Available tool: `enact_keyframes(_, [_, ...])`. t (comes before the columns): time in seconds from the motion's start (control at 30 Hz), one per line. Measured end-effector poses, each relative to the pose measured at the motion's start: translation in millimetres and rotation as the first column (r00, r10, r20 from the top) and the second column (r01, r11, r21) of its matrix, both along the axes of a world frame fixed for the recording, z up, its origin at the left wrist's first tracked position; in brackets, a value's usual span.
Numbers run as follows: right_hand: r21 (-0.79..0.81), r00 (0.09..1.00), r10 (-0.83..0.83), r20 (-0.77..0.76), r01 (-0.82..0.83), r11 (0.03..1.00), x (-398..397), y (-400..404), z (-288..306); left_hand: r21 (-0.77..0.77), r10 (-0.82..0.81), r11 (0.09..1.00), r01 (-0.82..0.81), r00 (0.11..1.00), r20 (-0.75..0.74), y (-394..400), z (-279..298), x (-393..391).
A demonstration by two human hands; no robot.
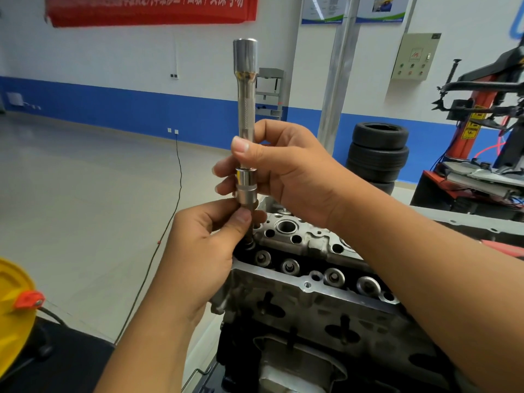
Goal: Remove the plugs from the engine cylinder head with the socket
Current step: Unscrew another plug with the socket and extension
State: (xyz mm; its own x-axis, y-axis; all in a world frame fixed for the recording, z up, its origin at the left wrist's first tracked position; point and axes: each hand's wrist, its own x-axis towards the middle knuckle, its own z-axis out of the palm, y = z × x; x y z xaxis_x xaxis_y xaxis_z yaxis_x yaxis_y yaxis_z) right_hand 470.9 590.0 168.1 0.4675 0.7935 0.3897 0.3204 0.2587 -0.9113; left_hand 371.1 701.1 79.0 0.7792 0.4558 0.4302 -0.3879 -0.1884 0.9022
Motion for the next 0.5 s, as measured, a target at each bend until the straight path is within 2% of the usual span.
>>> enact_keyframes(0.1, [-0.007, 0.999, 0.032, -0.016, -0.032, 0.999, 0.1, 0.0, -0.2, 0.047, 0.054, 0.997, -0.053, 0.998, -0.011, 0.5, -1.6, 1.6])
enact_keyframes(0.3, [-0.005, 1.000, -0.010, -0.014, 0.010, 1.000, -1.3, 0.1, -0.5, 0.006, 0.191, 0.981, -0.192, 0.981, 0.028, -2.5, 0.6, 0.6])
enact_keyframes(0.5, [0.004, 1.000, -0.011, -0.004, 0.011, 1.000, -0.7, 1.0, 0.2, 0.005, -0.003, 1.000, 0.003, 1.000, 0.003, 0.8, -1.0, 0.6])
